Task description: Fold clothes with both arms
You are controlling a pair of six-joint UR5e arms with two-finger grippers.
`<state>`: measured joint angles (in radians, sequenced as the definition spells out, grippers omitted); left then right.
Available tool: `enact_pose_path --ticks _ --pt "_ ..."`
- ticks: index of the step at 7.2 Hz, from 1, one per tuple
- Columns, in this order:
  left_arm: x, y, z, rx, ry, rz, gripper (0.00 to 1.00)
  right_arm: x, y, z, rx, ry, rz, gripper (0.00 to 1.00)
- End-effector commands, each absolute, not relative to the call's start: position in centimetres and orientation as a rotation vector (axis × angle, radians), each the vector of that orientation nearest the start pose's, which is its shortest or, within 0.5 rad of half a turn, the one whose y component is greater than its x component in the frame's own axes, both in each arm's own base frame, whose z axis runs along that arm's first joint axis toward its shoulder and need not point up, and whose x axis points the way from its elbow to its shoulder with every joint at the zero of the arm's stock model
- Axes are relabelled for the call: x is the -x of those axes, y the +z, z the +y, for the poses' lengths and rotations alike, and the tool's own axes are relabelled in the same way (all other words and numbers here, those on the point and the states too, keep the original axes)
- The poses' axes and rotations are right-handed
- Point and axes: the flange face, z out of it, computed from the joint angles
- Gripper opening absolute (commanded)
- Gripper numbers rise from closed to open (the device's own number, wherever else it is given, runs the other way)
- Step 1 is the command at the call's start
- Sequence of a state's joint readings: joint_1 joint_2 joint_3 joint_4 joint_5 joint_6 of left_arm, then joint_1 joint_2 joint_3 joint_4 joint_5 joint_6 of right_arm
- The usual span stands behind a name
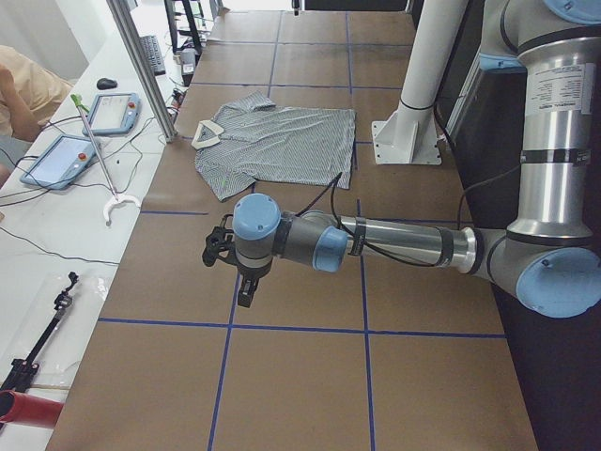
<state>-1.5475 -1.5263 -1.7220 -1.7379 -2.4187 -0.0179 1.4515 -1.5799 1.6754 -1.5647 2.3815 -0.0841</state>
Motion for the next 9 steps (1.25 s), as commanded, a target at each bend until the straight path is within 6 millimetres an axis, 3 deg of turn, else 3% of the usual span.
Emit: enact_pose_path --ticks 1,3,5,7,8,9 --pt "4.1 57.5 -48.8 -0.250 0.141 0.851 1.00 5.9 58.1 -51.0 -0.127 -0.264 -0.842 1.00" --pt "3.2 56.1 -48.8 -0.268 0.169 0.851 1.00 15.0 51.5 -54.4 -0.092 -0.058 -0.917 1.00" --pt "3.2 55.8 -48.9 -0.274 0.173 0.852 1.00 24.0 46.0 -60.6 -0.057 0.088 -0.974 1.00" --pt "3.1 55.6 -48.9 -0.279 0.178 0.851 1.00 33.2 43.0 -63.7 -0.111 0.220 -0.903 0.93" --pt "3.1 55.4 -48.9 -0.299 0.186 0.851 1.00 35.8 42.0 -64.1 -0.085 0.258 -0.906 0.84" --pt "3.1 55.4 -48.9 -0.303 0.188 0.853 1.00 37.1 41.9 -64.9 -0.079 0.292 -0.887 0.83"
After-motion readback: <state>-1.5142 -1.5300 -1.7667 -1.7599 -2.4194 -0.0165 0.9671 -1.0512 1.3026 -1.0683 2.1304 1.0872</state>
